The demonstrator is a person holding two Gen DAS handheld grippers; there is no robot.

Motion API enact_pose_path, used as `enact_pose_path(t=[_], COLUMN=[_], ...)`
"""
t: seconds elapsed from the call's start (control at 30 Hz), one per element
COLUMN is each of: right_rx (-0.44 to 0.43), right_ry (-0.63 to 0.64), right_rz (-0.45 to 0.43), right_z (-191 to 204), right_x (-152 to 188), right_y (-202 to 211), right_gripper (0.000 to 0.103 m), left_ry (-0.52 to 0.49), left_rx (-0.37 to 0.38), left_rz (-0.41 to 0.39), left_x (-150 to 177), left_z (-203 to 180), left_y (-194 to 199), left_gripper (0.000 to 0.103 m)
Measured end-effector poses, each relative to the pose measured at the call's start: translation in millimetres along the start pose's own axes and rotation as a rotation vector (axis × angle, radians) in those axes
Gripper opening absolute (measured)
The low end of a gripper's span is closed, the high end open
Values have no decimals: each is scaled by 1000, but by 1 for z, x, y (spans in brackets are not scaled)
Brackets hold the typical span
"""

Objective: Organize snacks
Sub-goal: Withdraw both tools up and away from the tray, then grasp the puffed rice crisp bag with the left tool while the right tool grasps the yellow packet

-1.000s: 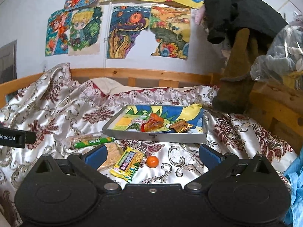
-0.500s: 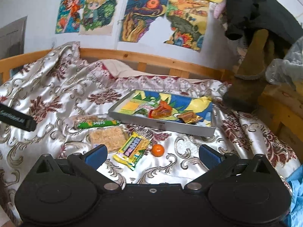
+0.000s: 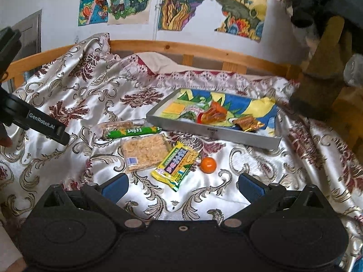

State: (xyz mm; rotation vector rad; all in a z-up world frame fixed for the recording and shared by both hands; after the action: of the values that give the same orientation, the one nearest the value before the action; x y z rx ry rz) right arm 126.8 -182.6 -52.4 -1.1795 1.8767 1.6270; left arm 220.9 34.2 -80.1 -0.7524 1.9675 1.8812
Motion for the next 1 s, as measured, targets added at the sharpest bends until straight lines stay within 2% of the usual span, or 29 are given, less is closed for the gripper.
enact_pose_path(t=[0.1,0.23,0.37,0.5,0.67,0.9,1.0], right_rx=[-30,-86,-129,-141,-154,-236,-250], right_ry=[-33,-137,-230,-238,-223,-255,-252], right_rz=[27,90,114,123,140,119,128], right_z=[-7,-19,-35,-44,-45,-35,-30], right_x=[-1,1,4,4,4,-6,-8], right_y=[-13,-35,-56,-79,-114,-142,-152], right_gripper=[102,102,102,102,102,102,102], left_ry=[-49,-229,-359,-484,-575,-712,-771], left_rx=[39,15,49,105,149,263,286], left_rz=[9,18,-24,-95,-81,-132,-152], left_x=[-1,6,11,11,18,27,32], left_z=[-12,-36,-61,-83,-97,-117,-127], left_y=[-11,-35,-45,-52,-75,-85,-90], left_gripper=[103,103,103,103,103,103,103])
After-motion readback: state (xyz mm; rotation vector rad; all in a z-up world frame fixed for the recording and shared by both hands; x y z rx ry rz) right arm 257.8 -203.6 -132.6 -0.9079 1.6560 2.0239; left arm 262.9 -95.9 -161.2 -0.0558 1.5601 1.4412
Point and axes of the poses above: each gripper's, at about its wrist camera, not at the fingertips, and y roughly against the way its jaws point, z to its left, x to its underside, the point moved 9 cm from there along -y, roughly the way its jaws point, and after that the axes turned 15 degrees about y, right-handed, at the moved point
